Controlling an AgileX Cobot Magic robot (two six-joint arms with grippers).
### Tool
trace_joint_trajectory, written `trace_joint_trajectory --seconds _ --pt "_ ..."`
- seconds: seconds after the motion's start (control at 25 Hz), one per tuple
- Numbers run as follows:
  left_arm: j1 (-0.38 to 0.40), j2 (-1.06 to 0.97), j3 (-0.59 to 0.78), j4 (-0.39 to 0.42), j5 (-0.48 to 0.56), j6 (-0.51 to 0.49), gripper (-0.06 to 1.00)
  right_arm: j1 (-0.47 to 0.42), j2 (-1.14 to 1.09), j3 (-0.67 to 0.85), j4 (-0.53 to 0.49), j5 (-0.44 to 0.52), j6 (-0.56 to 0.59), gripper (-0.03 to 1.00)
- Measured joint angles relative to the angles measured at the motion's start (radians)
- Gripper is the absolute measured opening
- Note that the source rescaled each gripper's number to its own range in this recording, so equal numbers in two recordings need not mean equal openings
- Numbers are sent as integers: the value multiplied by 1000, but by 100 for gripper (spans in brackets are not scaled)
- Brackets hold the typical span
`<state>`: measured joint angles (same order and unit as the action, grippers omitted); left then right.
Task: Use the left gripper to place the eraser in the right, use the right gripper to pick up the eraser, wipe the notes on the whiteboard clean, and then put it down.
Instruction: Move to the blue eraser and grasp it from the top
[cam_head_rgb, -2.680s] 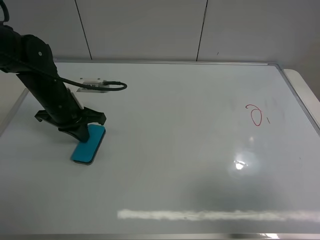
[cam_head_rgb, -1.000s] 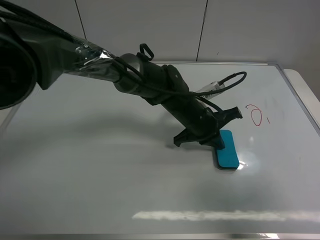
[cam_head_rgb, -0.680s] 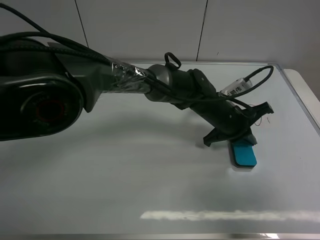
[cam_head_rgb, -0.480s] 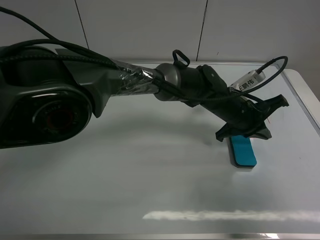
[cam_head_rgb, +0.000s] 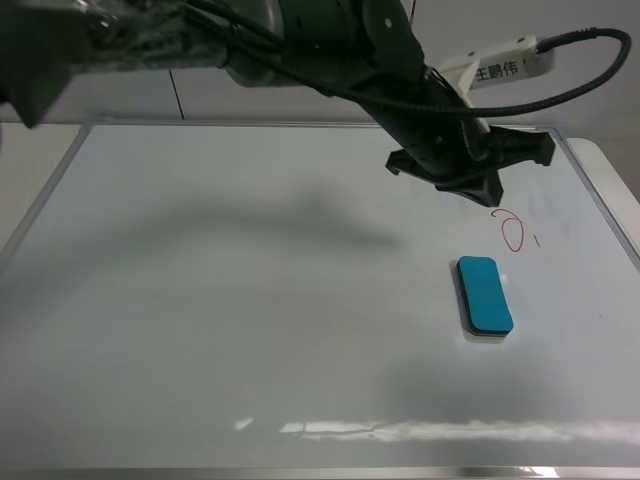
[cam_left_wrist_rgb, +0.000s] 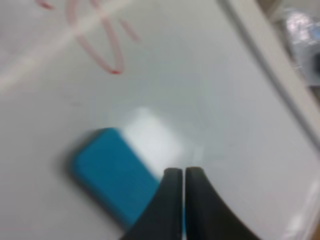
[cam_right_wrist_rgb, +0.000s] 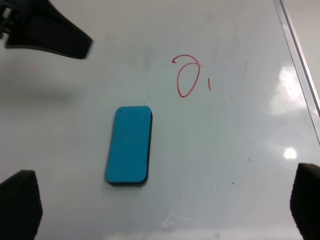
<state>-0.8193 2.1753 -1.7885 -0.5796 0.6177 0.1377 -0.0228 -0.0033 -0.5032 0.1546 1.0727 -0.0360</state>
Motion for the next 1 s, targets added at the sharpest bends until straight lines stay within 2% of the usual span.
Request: trace_joint_trajectory --seconds 0.16,0.32,0.48,0.56,0.76,0.84,0.88,1.0 --pt "72 -197 245 199 -75 5 0 0 0 0 0 0 0 100" --pt "147 -446 552 329 -225 8 0 0 0 0 0 0 0 100" --pt "222 -736 854 403 -380 8 0 0 0 0 0 0 0 100" --pt "256 -885 978 426 -419 8 0 0 0 0 0 0 0 100" --pt "367 -1252 1169 493 -398 -20 2 0 0 0 0 0 0 100" --pt "410 -1376 1186 538 -338 -52 10 0 0 0 0 0 0 100" --pt "434 -1436 1189 560 -299 -68 18 0 0 0 0 0 0 100" --pt "502 -1589 1190 609 -185 -131 62 0 0 0 0 0 0 100"
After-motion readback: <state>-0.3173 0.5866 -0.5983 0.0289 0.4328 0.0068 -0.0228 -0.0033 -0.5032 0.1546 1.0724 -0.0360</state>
